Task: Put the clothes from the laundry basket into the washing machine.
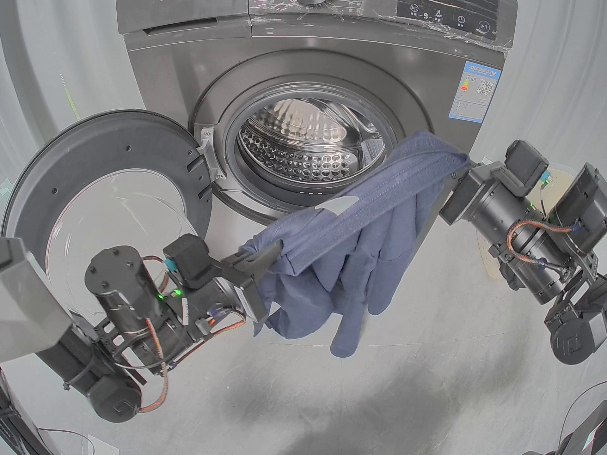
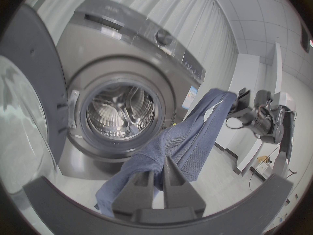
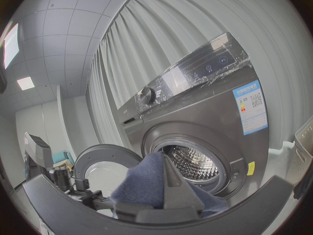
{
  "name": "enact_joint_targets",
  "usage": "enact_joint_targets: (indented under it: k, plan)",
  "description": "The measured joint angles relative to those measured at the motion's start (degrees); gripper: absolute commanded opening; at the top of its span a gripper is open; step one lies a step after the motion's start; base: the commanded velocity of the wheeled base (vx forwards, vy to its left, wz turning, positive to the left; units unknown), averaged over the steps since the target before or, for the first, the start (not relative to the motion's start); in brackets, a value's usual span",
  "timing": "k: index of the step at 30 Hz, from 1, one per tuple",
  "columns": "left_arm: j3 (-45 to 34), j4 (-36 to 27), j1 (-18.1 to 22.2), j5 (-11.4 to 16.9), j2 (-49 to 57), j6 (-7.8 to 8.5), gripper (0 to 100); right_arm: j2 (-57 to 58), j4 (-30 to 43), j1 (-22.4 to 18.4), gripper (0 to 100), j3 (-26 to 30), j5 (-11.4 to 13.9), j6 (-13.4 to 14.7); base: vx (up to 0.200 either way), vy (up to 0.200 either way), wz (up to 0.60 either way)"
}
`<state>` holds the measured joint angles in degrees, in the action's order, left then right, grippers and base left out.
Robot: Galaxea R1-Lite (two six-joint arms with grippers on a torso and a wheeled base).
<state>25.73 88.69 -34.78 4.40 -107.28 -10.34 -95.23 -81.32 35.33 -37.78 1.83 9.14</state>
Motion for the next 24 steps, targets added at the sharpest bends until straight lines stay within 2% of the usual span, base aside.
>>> enact_joint_targets:
  k: [4,5,15,24]
  plan:
    - [1.9,0.1,0.0,0.6,-6.2,-0.55,0,0.0,0.3,0.2,0,2.3,0.2,-0.2,0.0,0.0,0.0]
    - [2.2,0.2,0.0,0.7,-7.3,-0.59,100,0.0,0.4,0.3,0,2.8,0.2,-0.2,0.0,0.0,0.0]
    - [9.1,0.0,0.2,0.9,-19.9,-0.74,100,-0.7,0.2,0.5,0,4.8,0.0,-0.3,0.0,0.0,0.0]
    - [11.9,0.1,-0.1,0.9,-26.2,-0.24,100,-2.2,0.1,0.5,0,4.6,-0.4,-0.2,0.0,0.0,0.0]
